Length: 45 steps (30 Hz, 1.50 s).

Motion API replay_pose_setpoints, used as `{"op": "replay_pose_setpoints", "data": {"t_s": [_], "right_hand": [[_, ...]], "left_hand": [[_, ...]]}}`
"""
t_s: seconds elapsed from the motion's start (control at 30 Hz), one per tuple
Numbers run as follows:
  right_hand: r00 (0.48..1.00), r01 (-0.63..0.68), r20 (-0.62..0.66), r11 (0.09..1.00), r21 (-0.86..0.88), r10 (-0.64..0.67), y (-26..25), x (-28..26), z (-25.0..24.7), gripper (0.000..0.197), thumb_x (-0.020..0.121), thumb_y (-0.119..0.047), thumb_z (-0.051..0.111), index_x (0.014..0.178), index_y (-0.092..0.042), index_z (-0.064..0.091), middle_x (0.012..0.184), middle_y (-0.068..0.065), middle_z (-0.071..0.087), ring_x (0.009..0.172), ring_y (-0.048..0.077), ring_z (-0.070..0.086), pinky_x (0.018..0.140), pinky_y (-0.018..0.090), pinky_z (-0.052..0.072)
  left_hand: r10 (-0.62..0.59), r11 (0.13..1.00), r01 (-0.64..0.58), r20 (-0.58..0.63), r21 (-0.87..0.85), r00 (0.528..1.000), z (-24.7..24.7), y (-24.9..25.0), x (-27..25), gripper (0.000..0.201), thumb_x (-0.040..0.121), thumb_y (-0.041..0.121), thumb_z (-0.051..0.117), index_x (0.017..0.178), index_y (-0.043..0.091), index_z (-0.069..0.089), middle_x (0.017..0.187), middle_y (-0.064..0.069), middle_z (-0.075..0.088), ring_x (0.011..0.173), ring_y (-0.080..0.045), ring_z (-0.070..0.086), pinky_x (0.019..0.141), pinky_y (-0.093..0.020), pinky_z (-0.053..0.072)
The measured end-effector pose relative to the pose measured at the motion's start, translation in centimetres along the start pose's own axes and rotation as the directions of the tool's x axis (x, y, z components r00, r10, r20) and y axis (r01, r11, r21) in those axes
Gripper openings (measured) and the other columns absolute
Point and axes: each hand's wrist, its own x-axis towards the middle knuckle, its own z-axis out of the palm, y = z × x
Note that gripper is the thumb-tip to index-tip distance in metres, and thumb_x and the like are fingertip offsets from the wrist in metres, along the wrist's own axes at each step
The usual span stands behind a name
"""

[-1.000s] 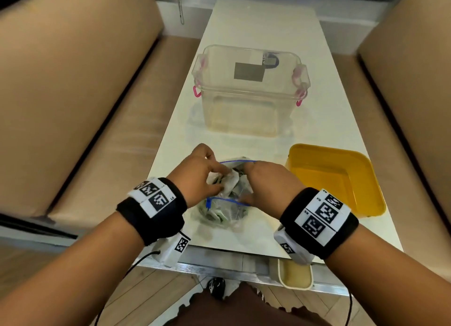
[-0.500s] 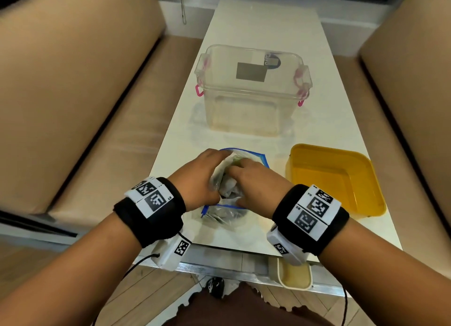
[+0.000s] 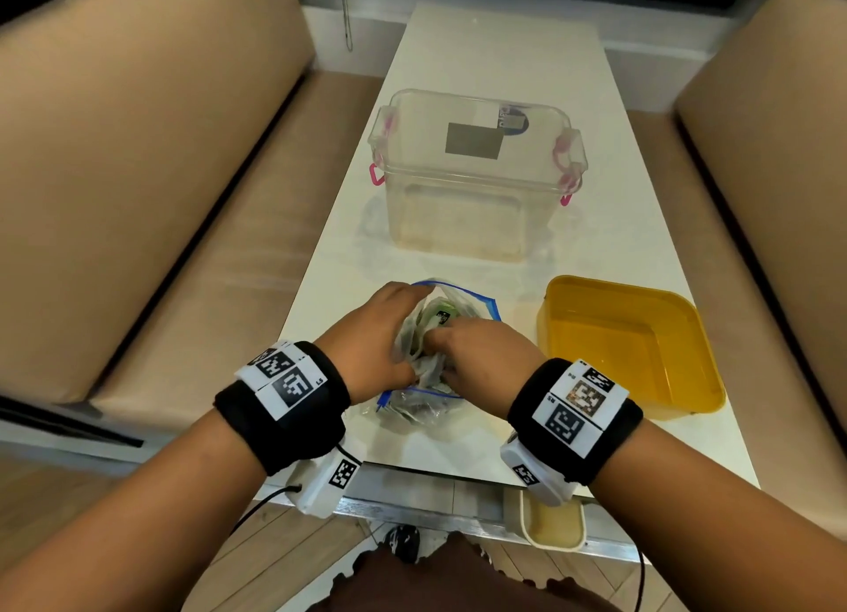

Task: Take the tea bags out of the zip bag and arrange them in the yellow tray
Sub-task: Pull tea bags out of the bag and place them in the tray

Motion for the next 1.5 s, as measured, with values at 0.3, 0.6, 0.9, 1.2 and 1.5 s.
{"op": "replay_pose_setpoints", "data": {"t_s": [0.3, 0.6, 0.9, 1.2, 1.5], "right_hand": [[0.983, -0.034, -0.171, 0.985, 0.172, 0.064, 1.5, -1.2, -3.4, 0.031, 0.083, -0.007, 0.057, 0.107, -0.020, 0.071, 0.098, 0.005, 0.070, 0.090, 0.024, 0.062, 0.072, 0.027, 0.042], [0.888, -0.101, -0.277, 0.744, 0.660, 0.366, 4.8, -0.7, -4.8, 0.017, 0.074, -0.014, 0.078, 0.087, -0.025, 0.075, 0.080, -0.004, 0.071, 0.075, 0.010, 0.062, 0.069, 0.018, 0.049], [0.920, 0.088, -0.320, 0.677, 0.731, 0.227, 5.8, -3.9, -11.1, 0.015, 0.078, -0.007, 0.075, 0.093, -0.010, 0.075, 0.086, 0.011, 0.074, 0.079, 0.025, 0.070, 0.070, 0.030, 0.059], [0.965, 0.141, -0.252, 0.675, 0.724, 0.068, 5.7, -4.5, -12.2, 0.020, 0.076, -0.003, 0.076, 0.095, -0.009, 0.075, 0.096, 0.011, 0.074, 0.089, 0.028, 0.069, 0.083, 0.043, 0.057], [0.963, 0.027, -0.217, 0.745, 0.666, 0.159, 7.1, -2.3, -9.6, 0.017, 0.079, -0.005, 0.069, 0.094, -0.012, 0.072, 0.084, 0.013, 0.070, 0.059, 0.013, 0.060, 0.057, 0.026, 0.053]], "left_hand": [[-0.036, 0.999, 0.033, -0.117, -0.020, 0.992, -0.7, -0.2, 0.7, 0.080, 0.071, 0.008, 0.067, 0.142, 0.022, 0.034, 0.139, 0.006, 0.038, 0.078, -0.005, 0.051, 0.067, -0.005, 0.036], [-0.081, 0.993, 0.063, -0.171, -0.104, 0.982, -0.7, 1.2, 1.2, 0.051, 0.092, 0.028, 0.056, 0.140, 0.033, 0.039, 0.143, 0.005, 0.028, 0.086, -0.021, 0.062, 0.090, -0.030, 0.047], [0.090, 0.973, -0.179, -0.475, -0.146, 0.876, -2.3, 3.7, 2.6, 0.060, 0.088, 0.059, 0.025, 0.123, 0.022, 0.057, 0.126, 0.006, 0.051, 0.121, -0.013, 0.046, 0.105, -0.033, 0.036], [-0.053, 0.346, 0.121, 0.109, -0.931, 0.993, -0.4, 8.9, 5.1, 0.078, 0.083, 0.075, 0.020, 0.115, 0.015, 0.059, 0.111, -0.012, 0.067, 0.099, -0.035, 0.064, 0.082, -0.043, 0.049], [-0.062, 0.188, 0.214, 0.206, -0.958, 0.977, 2.2, 9.1, 5.7, 0.039, 0.085, 0.044, 0.058, 0.116, 0.020, 0.059, 0.096, -0.013, 0.068, 0.075, -0.026, 0.068, 0.057, -0.032, 0.056]]}}
